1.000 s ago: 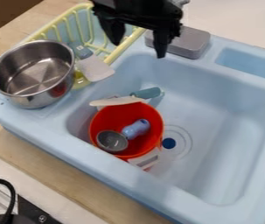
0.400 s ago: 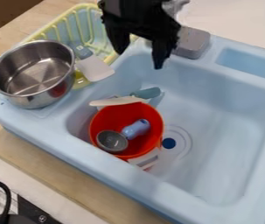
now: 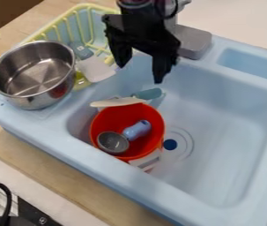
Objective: Put the knife in the silver pot
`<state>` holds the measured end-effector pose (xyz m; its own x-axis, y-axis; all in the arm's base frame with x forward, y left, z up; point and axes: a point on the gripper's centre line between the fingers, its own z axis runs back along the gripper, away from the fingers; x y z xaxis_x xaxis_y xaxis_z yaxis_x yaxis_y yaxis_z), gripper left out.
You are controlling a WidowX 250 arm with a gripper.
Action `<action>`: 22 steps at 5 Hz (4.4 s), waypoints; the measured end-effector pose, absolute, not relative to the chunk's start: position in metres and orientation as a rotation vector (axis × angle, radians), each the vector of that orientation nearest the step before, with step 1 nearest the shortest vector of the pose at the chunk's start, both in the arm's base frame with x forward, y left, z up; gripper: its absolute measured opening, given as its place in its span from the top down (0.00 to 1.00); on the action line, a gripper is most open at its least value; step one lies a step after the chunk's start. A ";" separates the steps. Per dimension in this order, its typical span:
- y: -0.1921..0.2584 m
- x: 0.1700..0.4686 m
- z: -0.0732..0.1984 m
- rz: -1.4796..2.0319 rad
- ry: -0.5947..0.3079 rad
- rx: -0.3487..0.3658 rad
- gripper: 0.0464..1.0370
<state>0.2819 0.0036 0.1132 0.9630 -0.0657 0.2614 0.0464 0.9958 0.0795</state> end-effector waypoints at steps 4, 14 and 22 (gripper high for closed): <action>-0.001 0.281 0.070 -0.083 -0.157 0.102 0.04; -0.017 0.253 0.139 0.096 -0.330 0.104 0.89; 0.080 0.226 0.190 0.429 -0.498 0.317 0.89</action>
<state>0.2263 0.0796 0.1897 0.7934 0.3160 0.5202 -0.4671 0.8641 0.1874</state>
